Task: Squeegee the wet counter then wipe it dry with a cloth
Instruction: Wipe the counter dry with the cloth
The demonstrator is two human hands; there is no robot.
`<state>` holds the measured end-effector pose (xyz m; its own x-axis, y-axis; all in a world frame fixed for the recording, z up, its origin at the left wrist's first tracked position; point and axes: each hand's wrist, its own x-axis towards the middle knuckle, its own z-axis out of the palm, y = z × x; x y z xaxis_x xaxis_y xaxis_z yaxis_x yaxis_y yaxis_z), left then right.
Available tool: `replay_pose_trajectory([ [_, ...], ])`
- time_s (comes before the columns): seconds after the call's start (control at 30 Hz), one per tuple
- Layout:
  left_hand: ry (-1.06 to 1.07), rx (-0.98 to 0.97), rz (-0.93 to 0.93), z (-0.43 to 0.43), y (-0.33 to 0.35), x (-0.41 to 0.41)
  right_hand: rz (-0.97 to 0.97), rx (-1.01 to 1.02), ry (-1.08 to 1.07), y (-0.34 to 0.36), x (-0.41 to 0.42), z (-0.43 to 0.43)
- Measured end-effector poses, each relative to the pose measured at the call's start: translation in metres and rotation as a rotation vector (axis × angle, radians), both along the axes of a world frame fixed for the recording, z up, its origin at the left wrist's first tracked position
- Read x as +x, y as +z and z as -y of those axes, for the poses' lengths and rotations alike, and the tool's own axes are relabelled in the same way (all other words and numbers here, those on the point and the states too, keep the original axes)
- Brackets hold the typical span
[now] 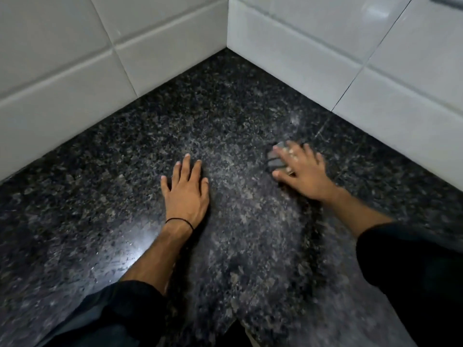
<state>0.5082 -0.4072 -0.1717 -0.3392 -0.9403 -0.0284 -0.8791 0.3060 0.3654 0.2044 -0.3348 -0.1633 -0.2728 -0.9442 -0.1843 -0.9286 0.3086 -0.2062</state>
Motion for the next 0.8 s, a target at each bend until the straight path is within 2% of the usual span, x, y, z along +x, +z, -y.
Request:
replay_pose_trajectory([
  [0.07,0.006,-0.042,0.029,0.017,0.001,-0.005,0.079,0.001,-0.397,0.003,-0.036,0.036],
  [0.1,0.019,-0.09,0.047,0.026,0.002,-0.009,0.109,0.018,-0.521,0.004,-0.04,0.055],
  [0.13,0.039,-0.139,0.067,0.035,0.004,-0.015,0.119,0.037,-0.557,0.002,-0.032,0.073],
  [0.2,0.052,-0.171,0.085,0.054,0.003,-0.031,0.124,0.016,-0.407,-0.003,0.001,0.099],
  [0.3,0.012,-0.085,0.086,0.08,-0.008,-0.062,0.079,-0.031,-0.003,-0.014,0.037,0.116],
  [0.37,0.004,-0.044,0.085,0.091,-0.017,-0.073,0.05,-0.017,0.182,-0.009,0.011,0.129],
  [0.4,0.012,-0.039,0.088,0.094,-0.02,-0.075,0.027,-0.008,0.209,-0.007,-0.011,0.139],
  [0.43,0.018,-0.044,0.086,0.095,-0.023,-0.076,0.009,0.005,0.172,-0.006,-0.035,0.149],
  [0.5,0.026,-0.054,0.074,0.094,-0.025,-0.077,0.038,0.02,-0.067,-0.003,-0.076,0.172],
  [0.57,0.022,-0.05,0.081,0.093,-0.027,-0.078,0.06,0.002,-0.303,-0.006,-0.084,0.2],
  [0.6,0.032,-0.05,0.084,0.094,-0.028,-0.079,0.057,-0.005,-0.345,-0.008,-0.075,0.219],
  [0.7,0.046,-0.032,0.083,0.097,-0.03,-0.078,0.095,-0.001,-0.27,-0.013,-0.031,0.269],
  [0.8,0.047,-0.033,0.082,0.099,-0.03,-0.077,0.121,0.039,-0.041,-0.011,-0.014,0.304],
])
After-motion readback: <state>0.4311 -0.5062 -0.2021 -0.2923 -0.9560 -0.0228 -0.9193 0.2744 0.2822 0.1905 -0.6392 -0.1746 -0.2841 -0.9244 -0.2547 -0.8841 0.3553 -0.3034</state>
